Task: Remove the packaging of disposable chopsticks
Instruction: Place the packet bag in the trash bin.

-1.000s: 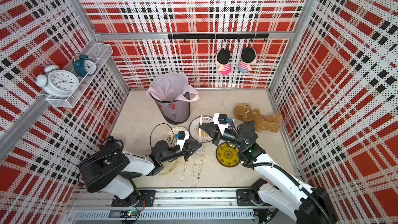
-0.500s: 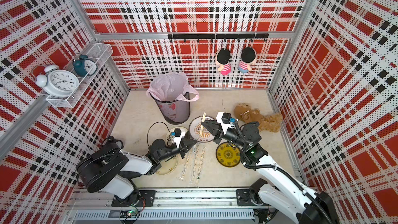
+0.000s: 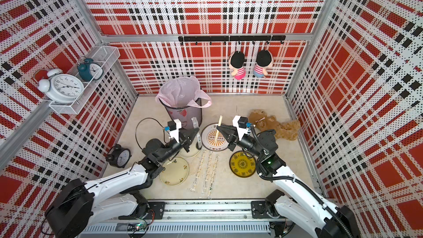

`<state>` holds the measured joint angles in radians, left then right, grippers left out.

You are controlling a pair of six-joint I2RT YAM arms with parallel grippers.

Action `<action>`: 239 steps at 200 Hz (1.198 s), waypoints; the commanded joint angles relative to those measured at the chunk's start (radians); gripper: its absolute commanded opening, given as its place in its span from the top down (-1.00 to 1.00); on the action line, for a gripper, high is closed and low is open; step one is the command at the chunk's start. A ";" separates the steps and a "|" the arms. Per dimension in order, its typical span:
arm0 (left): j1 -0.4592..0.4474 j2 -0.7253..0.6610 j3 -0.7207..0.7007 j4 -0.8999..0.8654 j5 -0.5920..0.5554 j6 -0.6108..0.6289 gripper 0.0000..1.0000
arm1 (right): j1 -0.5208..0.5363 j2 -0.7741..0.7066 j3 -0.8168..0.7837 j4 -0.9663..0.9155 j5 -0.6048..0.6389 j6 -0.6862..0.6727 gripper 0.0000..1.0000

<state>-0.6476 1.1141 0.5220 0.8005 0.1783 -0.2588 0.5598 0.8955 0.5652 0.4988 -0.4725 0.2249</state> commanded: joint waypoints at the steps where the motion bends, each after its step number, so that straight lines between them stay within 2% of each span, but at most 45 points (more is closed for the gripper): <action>1: 0.036 -0.042 0.131 -0.225 -0.155 0.056 1.00 | -0.006 -0.050 -0.058 -0.064 0.070 0.032 1.00; 39: 0.128 0.085 0.410 -0.396 -0.288 0.096 0.99 | -0.006 -0.081 -0.141 -0.107 0.198 0.093 1.00; 82: 0.248 0.363 0.775 -0.608 -0.327 0.119 0.99 | -0.009 -0.066 -0.177 -0.109 0.228 0.102 1.00; 114: 0.291 0.586 1.003 -0.746 -0.433 0.152 0.99 | -0.014 -0.096 -0.186 -0.136 0.242 0.088 1.00; 128: 0.306 0.680 1.091 -0.812 -0.434 0.153 0.98 | -0.015 -0.111 -0.192 -0.142 0.249 0.086 1.00; 145: 0.310 0.760 1.157 -0.879 -0.431 0.144 0.97 | -0.017 -0.123 -0.200 -0.147 0.260 0.082 1.00; 165: 0.304 0.784 1.168 -0.926 -0.446 0.112 0.89 | -0.018 -0.132 -0.207 -0.160 0.275 0.075 1.00; 195: 0.299 0.870 1.302 -1.128 -0.493 0.095 0.76 | -0.018 -0.138 -0.210 -0.170 0.285 0.073 1.00; 222: 0.271 0.820 1.266 -1.087 -0.537 0.105 0.70 | -0.018 -0.145 -0.213 -0.171 0.294 0.072 1.00; 229: 0.268 0.810 1.267 -1.086 -0.537 0.108 0.60 | -0.018 -0.145 -0.211 -0.173 0.296 0.071 1.00; 239: 0.266 0.802 1.281 -1.100 -0.542 0.111 0.33 | -0.018 -0.145 -0.211 -0.177 0.296 0.072 1.00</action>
<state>-0.3611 1.9705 1.7832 -0.2668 -0.3237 -0.1478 0.5488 0.7662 0.3653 0.3336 -0.1932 0.3080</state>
